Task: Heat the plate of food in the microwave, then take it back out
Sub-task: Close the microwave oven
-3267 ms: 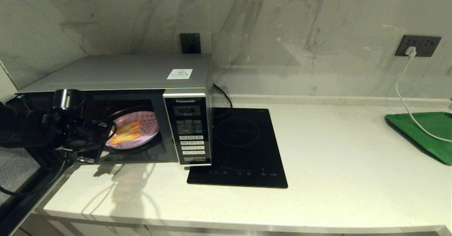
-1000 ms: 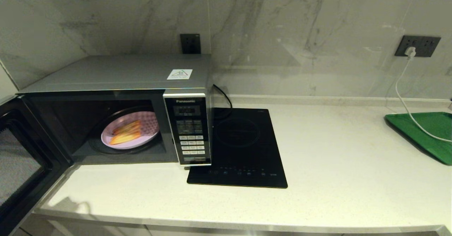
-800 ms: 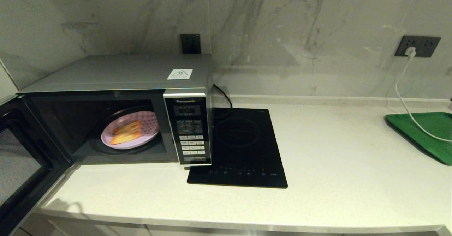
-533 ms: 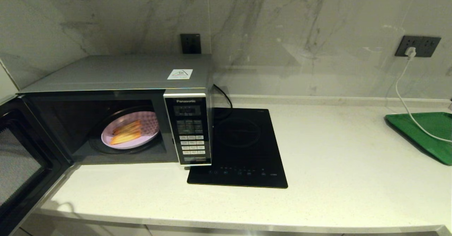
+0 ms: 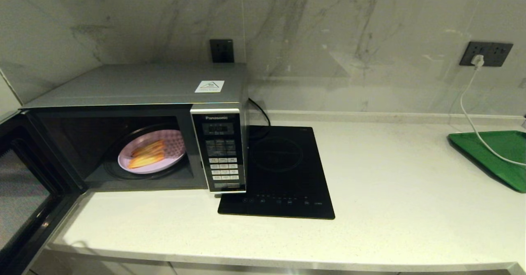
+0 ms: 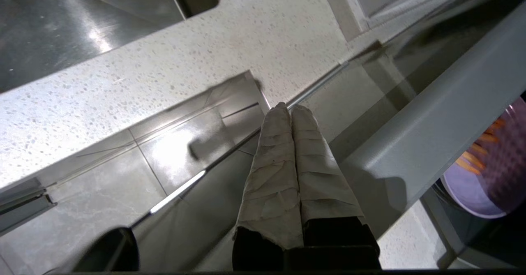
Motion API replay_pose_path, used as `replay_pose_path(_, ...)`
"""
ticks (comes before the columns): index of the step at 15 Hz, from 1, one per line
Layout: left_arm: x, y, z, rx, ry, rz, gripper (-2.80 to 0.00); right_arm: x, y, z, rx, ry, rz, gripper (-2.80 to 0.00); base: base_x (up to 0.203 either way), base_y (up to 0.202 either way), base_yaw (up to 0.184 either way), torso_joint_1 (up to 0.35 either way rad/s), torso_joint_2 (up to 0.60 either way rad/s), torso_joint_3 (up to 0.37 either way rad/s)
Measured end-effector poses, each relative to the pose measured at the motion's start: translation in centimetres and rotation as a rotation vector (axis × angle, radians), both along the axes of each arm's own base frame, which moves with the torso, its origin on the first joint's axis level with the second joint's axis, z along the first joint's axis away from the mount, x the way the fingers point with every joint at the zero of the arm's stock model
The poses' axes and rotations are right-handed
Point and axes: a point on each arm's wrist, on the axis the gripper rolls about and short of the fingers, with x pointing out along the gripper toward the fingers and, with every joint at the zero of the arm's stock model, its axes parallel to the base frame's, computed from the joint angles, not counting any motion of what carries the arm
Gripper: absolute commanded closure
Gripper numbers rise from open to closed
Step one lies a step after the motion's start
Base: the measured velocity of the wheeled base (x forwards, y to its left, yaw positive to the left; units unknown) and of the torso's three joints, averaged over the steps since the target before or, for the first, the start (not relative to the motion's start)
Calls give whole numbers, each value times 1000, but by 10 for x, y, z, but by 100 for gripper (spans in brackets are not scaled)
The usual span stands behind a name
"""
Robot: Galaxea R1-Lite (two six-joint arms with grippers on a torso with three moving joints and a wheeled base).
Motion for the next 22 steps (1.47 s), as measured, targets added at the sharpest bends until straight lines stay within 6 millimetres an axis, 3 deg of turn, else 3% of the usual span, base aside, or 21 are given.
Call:
replay_pose_path(4, -4, -23, -3, -16, -10, -64, 0, 0, 0, 0, 0, 0, 0, 0, 0, 0, 0, 0, 0, 0)
replay_pose_path(14, -14, -115, -21, -94, -24, -331, 0, 0, 0, 0, 0, 0, 0, 0, 0, 0, 0, 0, 0, 0)
replay_pose_path(22, -18, -171, -34, -113, -53, -534, 0, 0, 0, 0, 0, 0, 0, 0, 0, 0, 0, 0, 0, 0)
